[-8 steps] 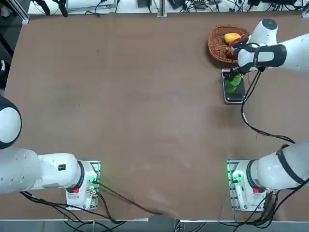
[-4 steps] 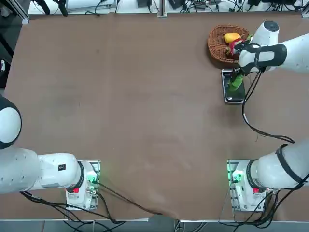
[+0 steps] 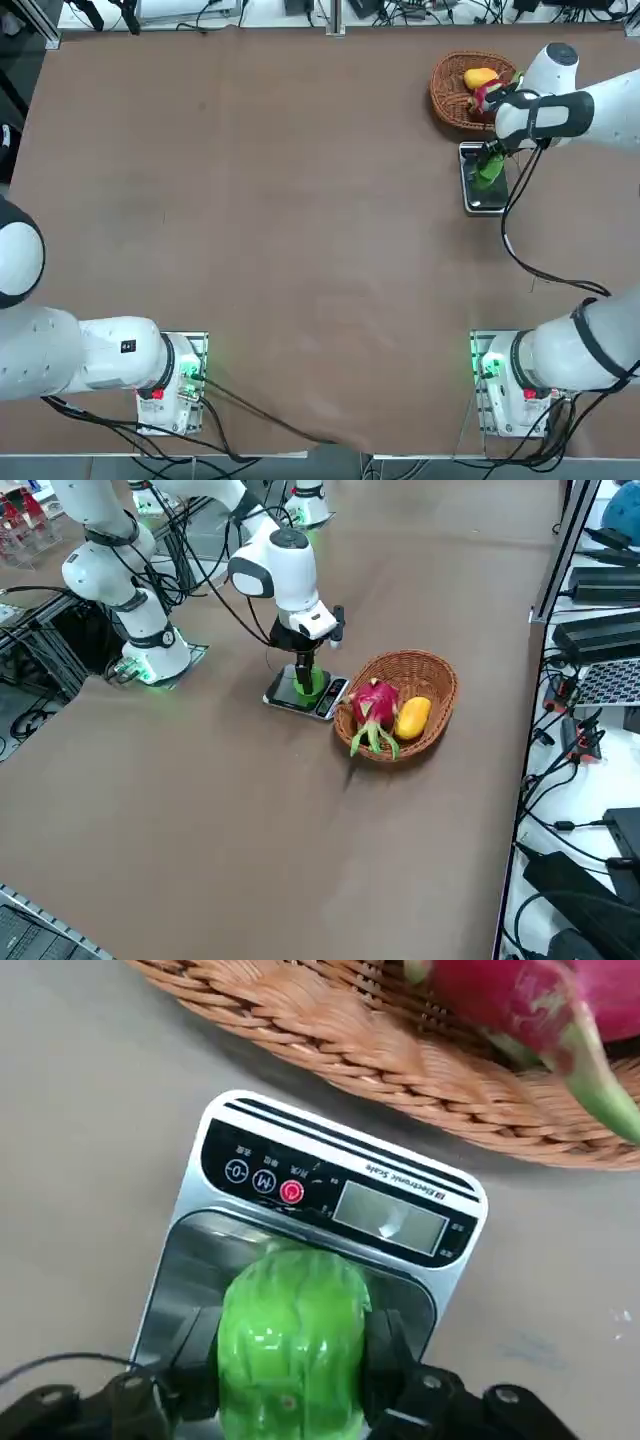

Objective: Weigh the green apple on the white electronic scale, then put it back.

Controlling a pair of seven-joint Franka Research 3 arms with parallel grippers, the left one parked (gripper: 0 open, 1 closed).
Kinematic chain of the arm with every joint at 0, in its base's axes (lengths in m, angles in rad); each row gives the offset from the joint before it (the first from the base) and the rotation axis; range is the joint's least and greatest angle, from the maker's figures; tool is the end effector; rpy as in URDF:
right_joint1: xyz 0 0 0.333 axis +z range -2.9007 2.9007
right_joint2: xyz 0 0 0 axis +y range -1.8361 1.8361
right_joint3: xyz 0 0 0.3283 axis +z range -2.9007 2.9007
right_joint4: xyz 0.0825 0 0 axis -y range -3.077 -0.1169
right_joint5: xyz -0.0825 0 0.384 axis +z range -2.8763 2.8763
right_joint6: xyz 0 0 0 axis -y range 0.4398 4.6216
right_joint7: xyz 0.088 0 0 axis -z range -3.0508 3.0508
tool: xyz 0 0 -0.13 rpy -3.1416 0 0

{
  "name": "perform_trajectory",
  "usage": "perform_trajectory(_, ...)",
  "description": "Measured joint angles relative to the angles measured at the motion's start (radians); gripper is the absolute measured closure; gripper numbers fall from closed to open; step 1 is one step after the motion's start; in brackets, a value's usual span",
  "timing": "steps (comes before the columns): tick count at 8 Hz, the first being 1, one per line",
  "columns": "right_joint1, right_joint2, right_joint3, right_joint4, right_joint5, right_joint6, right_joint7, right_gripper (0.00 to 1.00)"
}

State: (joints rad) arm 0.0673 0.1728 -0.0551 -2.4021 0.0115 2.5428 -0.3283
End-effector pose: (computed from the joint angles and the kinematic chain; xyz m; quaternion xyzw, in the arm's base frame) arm 0.4973 0.0055 0.2299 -0.9862 -0.1650 0.0159 0.0009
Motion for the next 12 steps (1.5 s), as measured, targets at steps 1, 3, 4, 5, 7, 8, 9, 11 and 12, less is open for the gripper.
perform_trajectory(1, 0.000, -0.001, 0.001, 0.000, 0.000, -0.003, 0.003, 0.31)
perform_trajectory(3, 0.000, -0.001, 0.002, 0.000, 0.000, -0.005, 0.006, 0.31)
perform_trajectory(4, 0.000, -0.001, 0.002, 0.000, 0.000, -0.006, 0.006, 0.28)
perform_trajectory(5, 0.000, 0.001, 0.002, -0.004, 0.000, -0.011, 0.006, 0.15)
perform_trajectory(7, 0.001, -0.001, 0.003, -0.003, 0.000, -0.010, 0.006, 0.00)
perform_trajectory(8, 0.001, -0.008, 0.003, 0.007, 0.000, -0.010, 0.006, 0.00)
perform_trajectory(9, 0.001, -0.021, 0.005, 0.025, 0.000, -0.014, 0.006, 0.00)
perform_trajectory(11, 0.002, -0.054, 0.006, 0.093, 0.000, -0.091, 0.007, 0.00)
perform_trajectory(12, 0.002, -0.068, 0.006, 0.151, 0.000, -0.173, 0.013, 0.00)
